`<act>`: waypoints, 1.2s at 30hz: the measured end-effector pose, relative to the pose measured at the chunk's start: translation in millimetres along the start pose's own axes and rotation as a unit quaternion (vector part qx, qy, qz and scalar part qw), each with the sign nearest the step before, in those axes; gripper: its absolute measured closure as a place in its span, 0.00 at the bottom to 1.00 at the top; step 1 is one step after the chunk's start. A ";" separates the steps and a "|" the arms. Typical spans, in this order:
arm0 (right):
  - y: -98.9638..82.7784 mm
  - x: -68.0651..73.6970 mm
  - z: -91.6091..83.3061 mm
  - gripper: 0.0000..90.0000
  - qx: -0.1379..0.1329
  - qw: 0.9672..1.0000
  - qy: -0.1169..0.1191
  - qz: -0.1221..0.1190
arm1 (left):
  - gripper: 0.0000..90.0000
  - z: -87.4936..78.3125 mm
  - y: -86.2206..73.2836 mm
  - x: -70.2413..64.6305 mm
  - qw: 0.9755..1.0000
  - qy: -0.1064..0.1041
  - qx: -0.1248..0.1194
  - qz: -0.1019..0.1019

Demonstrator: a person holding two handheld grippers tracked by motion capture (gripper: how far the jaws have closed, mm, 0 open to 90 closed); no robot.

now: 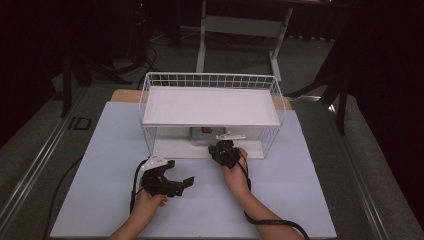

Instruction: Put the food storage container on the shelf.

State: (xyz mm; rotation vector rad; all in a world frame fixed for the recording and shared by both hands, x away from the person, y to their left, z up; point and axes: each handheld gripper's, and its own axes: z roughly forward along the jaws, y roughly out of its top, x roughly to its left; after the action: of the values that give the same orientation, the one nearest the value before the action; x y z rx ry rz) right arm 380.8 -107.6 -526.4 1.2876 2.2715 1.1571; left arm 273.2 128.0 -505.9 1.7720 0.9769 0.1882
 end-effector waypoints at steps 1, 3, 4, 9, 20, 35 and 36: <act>-2.7 3.6 -4.4 0.92 -0.003 1.000 0.007 -0.003 | 0.00 0.0 0.0 0.2 1.000 -0.003 -0.001 0.001; -4.7 6.4 -9.8 0.88 -0.010 1.000 0.006 -0.013 | 0.00 0.3 0.2 -0.5 1.000 -0.005 -0.004 0.010; -6.0 6.4 -13.7 0.87 -0.017 1.000 0.008 -0.009 | 0.00 0.5 0.2 -0.9 1.000 -0.010 -0.008 0.018; -10.4 4.8 -33.2 0.76 -0.032 0.999 0.010 -0.011 | 0.00 1.8 2.7 -1.4 0.999 -0.019 -0.014 0.048; -15.8 2.8 -66.0 0.22 -0.063 0.995 0.080 -0.013 | 0.00 0.6 15.6 -3.3 0.998 -0.040 -0.022 0.040; -31.5 -0.6 -109.1 0.17 -0.083 0.991 0.096 -0.044 | 0.00 -19.9 20.0 -13.7 0.996 -0.062 -0.028 0.055; -32.8 -1.0 -111.1 0.18 -0.079 0.991 0.096 -0.043 | 0.00 -21.6 19.4 -13.3 0.996 -0.062 -0.027 0.054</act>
State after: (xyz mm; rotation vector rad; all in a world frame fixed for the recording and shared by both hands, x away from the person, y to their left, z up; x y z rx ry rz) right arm 297.5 -173.6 -480.6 1.0494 2.2865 1.4526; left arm 262.9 132.1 -476.0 1.7668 0.7815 0.1680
